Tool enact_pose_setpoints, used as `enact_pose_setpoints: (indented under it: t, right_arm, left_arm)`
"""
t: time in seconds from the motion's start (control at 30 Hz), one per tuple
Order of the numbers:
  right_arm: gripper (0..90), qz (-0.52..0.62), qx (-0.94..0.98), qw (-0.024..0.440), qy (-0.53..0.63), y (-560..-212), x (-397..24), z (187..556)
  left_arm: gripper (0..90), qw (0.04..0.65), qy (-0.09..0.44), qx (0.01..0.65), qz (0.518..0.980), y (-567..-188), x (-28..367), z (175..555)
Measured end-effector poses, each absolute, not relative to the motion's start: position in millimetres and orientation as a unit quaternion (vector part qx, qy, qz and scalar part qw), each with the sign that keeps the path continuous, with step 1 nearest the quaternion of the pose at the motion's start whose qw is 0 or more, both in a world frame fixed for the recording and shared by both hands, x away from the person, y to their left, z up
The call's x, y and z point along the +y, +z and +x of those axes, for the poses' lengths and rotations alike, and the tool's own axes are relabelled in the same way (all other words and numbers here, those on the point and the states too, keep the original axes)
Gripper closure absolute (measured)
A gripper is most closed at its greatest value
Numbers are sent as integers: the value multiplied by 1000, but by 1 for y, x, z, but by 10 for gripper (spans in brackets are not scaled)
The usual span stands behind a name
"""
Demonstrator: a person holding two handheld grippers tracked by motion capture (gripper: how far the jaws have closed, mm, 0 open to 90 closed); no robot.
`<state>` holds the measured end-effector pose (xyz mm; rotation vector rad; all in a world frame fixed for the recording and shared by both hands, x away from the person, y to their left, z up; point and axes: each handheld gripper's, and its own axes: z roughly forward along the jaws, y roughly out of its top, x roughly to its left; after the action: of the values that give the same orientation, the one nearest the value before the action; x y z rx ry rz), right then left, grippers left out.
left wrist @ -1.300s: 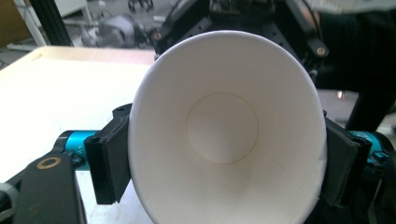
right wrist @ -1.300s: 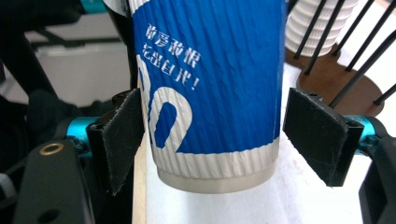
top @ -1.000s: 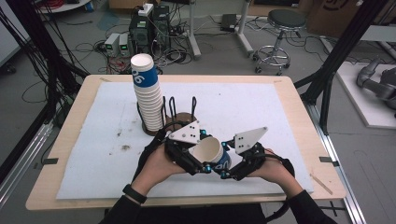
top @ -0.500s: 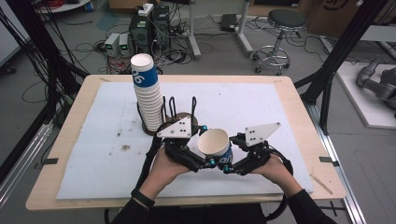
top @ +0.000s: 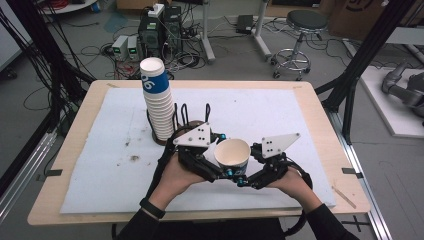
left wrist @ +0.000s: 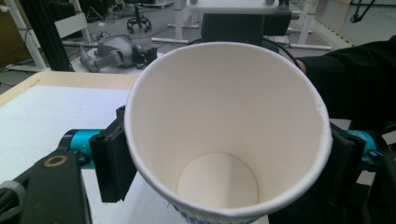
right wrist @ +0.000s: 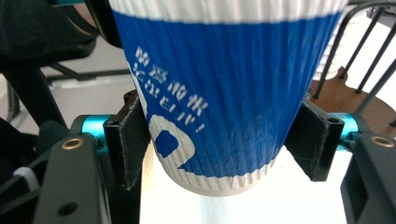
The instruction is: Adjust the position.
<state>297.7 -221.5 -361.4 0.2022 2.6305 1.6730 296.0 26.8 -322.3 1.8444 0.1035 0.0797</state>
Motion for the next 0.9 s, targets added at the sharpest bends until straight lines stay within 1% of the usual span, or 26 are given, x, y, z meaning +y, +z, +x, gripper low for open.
enact_pose_setpoints:
  t: [0.1,0.27,0.43,0.53,0.63,0.67,0.7,0.87,0.9]
  right_arm:
    - [301,66,828,-2,557,-363,-222,298]
    - [302,73,811,-5,580,-364,-222,298]
    - [301,75,806,-2,587,-364,-223,298]
    - [299,77,804,-1,589,-365,-224,298]
    - [274,82,804,1,589,-365,-224,297]
    - [229,87,805,10,587,-365,-223,297]
    - [204,94,804,10,587,-365,-223,296]
    - [204,100,785,1,611,-362,-224,295]
    - [204,102,781,-6,616,-361,-224,295]
  left_arm:
    - [198,622,37,51,780,-322,25,295]
    - [190,651,27,60,756,-323,22,296]
    - [190,664,15,64,745,-325,20,298]
    - [206,664,19,62,745,-326,20,298]
    - [214,666,21,61,743,-326,20,299]
    - [217,665,22,59,744,-326,20,299]
    - [220,664,24,58,745,-326,20,299]
    - [224,666,29,59,743,-328,21,298]
    - [224,669,26,60,741,-328,21,298]
